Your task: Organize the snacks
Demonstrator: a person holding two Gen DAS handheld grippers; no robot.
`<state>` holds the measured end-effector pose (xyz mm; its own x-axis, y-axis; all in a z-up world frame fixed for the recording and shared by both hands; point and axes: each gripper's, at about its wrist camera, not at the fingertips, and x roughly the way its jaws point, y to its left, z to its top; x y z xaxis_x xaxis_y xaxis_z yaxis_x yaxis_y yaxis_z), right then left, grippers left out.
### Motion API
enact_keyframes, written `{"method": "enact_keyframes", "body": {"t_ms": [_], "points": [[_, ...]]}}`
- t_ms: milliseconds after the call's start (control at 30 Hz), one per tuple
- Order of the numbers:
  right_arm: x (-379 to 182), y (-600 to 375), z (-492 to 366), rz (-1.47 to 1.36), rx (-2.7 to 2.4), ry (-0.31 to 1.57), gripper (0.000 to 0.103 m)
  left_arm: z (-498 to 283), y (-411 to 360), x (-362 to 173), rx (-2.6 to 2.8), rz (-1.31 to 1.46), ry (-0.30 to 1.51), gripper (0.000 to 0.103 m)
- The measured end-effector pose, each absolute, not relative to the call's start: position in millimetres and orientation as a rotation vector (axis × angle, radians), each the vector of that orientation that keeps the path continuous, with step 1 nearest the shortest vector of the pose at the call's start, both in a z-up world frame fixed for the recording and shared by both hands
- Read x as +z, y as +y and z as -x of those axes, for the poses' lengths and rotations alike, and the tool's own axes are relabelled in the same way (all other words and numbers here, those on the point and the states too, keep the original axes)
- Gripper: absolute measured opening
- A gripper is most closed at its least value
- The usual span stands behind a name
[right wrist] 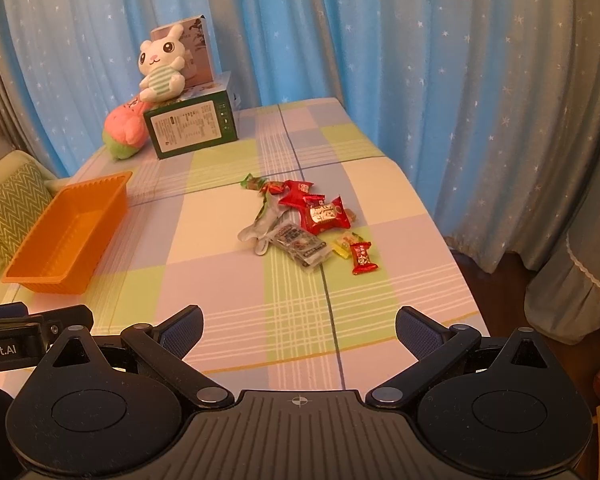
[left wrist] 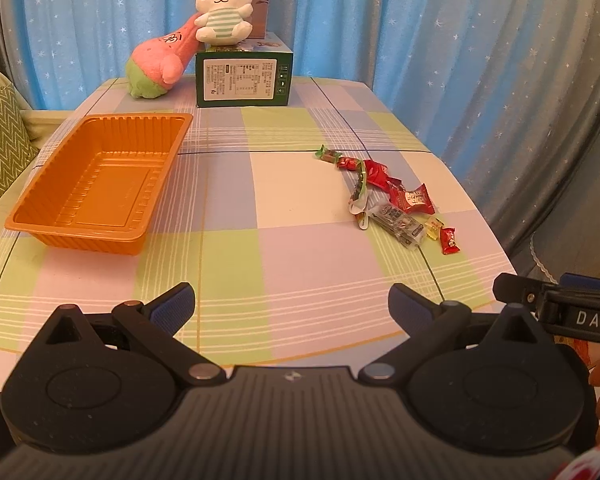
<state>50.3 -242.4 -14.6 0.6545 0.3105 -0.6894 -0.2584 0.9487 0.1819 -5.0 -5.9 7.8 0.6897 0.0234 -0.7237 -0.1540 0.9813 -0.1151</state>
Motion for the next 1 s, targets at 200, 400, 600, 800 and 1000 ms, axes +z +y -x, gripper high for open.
{"method": "enact_keyframes", "body": {"t_ms": [200,400,600,800,1000], "points": [[-14.9,-242.5,-49.8,-0.068,0.322,0.798,0.102,4.5,-6.2,7.9,0.096,0.174,0.806,0.102],[-14.7,-243.4,-49.4,-0.066,0.32,0.8,0.102,4.0,-6.5,7.7,0.095,0.174,0.806,0.102],[-14.1,-243.6,-49.8,-0.066,0.319,0.801,0.102,3.4,-7.9,8.2,0.094,0.173,0.805,0.102],[-14.4,-243.8,-49.3,-0.066,0.318,0.802,0.102,2.7,-8.1,8.5,0.093,0.174,0.807,0.102],[-15.2,-244.7,-49.4,-0.066,0.317,0.803,0.102,2.4,-9.1,8.5,0.092,0.173,0.808,0.102]]}}
